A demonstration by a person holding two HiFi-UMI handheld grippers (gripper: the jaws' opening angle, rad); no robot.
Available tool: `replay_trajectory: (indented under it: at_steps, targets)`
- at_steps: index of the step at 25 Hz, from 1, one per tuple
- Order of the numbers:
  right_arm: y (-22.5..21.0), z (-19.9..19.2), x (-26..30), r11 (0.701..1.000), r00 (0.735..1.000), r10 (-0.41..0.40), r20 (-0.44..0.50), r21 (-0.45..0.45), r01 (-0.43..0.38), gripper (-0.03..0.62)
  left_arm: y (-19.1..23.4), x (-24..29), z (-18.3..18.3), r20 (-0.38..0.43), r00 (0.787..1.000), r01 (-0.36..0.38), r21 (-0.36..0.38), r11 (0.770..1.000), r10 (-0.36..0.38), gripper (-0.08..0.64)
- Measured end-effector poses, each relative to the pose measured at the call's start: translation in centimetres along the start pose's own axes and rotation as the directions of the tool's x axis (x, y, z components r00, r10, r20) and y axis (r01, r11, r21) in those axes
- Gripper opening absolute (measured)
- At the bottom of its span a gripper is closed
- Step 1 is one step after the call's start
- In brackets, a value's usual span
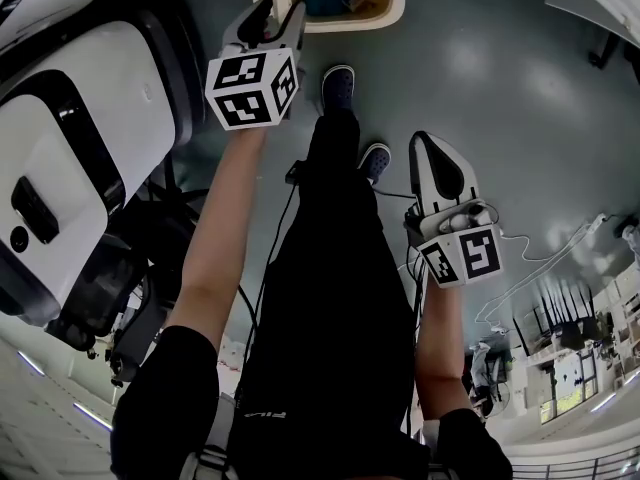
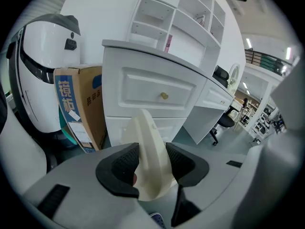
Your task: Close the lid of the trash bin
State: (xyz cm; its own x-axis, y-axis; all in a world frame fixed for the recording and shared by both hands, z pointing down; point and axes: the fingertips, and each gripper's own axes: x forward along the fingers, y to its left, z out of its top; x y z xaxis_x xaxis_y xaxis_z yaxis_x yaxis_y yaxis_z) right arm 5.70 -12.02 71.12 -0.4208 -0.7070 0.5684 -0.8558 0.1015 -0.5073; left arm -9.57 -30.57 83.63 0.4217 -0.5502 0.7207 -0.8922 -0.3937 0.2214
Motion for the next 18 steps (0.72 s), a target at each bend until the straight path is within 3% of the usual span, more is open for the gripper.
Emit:
replay_trajectory:
  at_steps: [3,8,18]
  targets:
    - [-0.6,0.6,-0.1,1.0,1.0,0.002,0.009,-0.012,-0.002,0.005,-1.5,0.7,-0.1,-0.006,1.0,0.002,0.032,0.999,-0.002,0.19]
    - [-1.7,0.7,-0.3,1.0,0.999,-0.02,0.026,0.003,0.019,0.003,-3.4,2.1,-0.4,-0.008,0.998,0.07,0.071,0.995,-0.07,0.222]
    - [-5.0,-1.4,-1.0,0.998,0.999,-0.052,0.007,0.047,0.051,0.003,-7.5,5.4,-1.7,-0.005,0.994,0.113,0.142,0.983,-0.113,0.246]
